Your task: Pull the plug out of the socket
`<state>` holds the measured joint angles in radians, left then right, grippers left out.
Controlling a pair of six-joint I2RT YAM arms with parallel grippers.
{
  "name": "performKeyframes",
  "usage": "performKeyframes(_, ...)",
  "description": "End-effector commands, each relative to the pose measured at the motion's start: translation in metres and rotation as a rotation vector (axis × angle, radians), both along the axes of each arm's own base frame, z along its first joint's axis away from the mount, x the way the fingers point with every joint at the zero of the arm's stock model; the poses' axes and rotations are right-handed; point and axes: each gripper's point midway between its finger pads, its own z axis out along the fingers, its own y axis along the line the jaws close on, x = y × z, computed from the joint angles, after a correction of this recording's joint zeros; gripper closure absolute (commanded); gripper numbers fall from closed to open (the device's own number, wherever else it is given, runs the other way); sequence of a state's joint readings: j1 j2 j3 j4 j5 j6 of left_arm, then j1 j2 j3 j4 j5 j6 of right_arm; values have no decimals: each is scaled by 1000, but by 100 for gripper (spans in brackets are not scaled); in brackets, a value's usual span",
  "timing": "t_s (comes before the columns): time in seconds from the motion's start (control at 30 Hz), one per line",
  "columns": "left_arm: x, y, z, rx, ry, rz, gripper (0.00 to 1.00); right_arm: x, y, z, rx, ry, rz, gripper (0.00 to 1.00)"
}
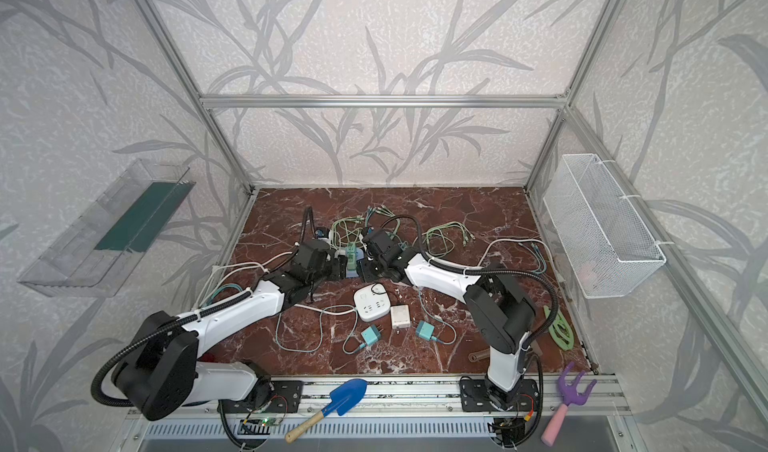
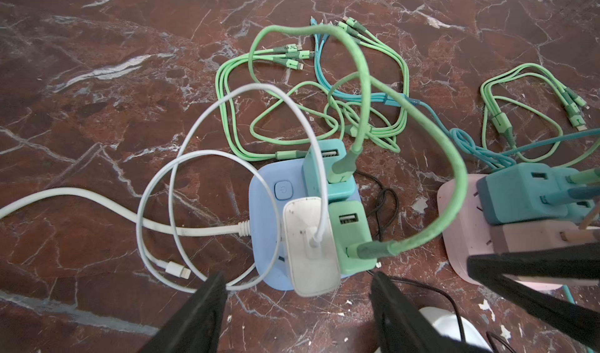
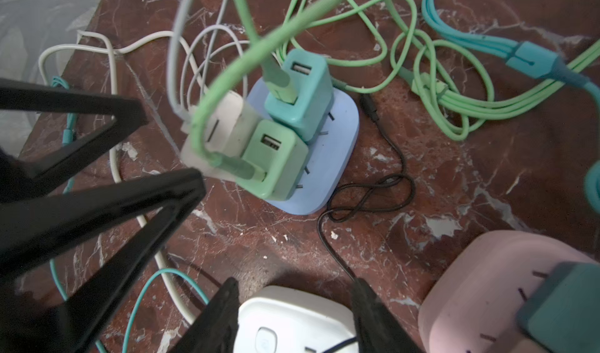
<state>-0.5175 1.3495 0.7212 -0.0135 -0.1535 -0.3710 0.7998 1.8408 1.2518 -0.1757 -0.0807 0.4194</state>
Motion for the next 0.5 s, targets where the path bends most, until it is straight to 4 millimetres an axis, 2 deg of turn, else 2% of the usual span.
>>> performKeyframes(0.0, 9, -4, 9, -21, -13, 7, 30, 14, 7, 3, 61, 19, -21, 46)
performKeyframes(0.13, 12, -5, 6, -10, 4, 7, 36, 25, 11, -4, 76, 40, -33, 48)
performKeyframes(0.47, 15, -2, -4, 25, 46, 25, 42, 43, 17, -21, 89, 85, -61, 49)
